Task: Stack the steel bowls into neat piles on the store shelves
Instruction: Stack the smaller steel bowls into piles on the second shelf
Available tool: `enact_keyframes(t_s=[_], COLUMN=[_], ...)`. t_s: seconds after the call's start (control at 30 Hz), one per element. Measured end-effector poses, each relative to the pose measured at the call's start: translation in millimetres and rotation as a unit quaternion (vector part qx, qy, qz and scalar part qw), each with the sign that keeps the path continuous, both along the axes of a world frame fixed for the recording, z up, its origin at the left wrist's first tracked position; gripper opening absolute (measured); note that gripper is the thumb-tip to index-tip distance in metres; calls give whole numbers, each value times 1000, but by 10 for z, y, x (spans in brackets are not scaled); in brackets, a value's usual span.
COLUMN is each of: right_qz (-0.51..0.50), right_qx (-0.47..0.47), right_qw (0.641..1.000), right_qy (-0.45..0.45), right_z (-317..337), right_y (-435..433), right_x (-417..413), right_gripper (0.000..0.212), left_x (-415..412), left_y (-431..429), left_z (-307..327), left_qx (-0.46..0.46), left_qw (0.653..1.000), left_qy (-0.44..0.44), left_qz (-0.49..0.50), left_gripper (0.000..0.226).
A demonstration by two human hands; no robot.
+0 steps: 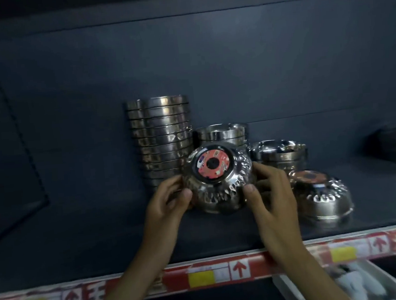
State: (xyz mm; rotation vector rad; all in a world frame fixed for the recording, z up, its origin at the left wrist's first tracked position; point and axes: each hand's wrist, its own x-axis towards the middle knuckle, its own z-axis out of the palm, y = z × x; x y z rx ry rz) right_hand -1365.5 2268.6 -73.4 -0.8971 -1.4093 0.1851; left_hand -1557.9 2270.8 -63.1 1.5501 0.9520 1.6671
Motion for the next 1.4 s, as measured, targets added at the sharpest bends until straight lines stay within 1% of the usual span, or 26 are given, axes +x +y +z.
enact_keyframes(t_s=[0.1,0.13,0.27,0.37,0.5,0.53,0.6,0.7,0.83,1.07,1.27,1.33,1.4], right_qz=[22,27,41,70,83,78,61,46,45,70,72,73,100], right_qx=[-34,-49,-79,-90,-131,-139,-138,-136,-128,-118,-120,-127,-144], right_qw=[999,998,996,993,988,987,987,987,988,989,988,987,982], right_qy=[12,14,-2,-1,-18,-25,-50,-70,-70,-64,-66,-72,-63], right_z=[-22,-30,-58,-57,-71,-73,-70,-67,-67,-44,-28,-10,11], right_y=[24,39,77,92,148,160,165,179,205,193,164,141,103], right_x=[49,59,79,101,122,127,139,143,134,124,146,136,134], right_gripper=[46,46,47,55,78,80,77,74,71,72,67,60,51], left_x=[-19,-9,-9,-20,-7,-15,-17,-11,-12,-44,-34,-39,-44], left_y=[52,57,63,77,61,57,44,48,54,96,112,116,112], left_z=[-39,-50,-63,-59,-54,-55,-49,-40,-49,-69,-67,-64,-60], left_qx=[-15,-20,-51,-48,-16,-11,-13,-27,-55,-85,-101,-108,-117], left_qw=[1000,1000,999,998,998,998,998,998,998,996,995,994,993], left_qy=[-2,1,11,28,57,61,66,47,9,-2,-10,-20,-28], left_qz=[13,11,2,4,14,12,13,9,-10,-24,-25,-16,-10], left_gripper=[30,29,40,44,57,58,61,63,49,27,35,40,44])
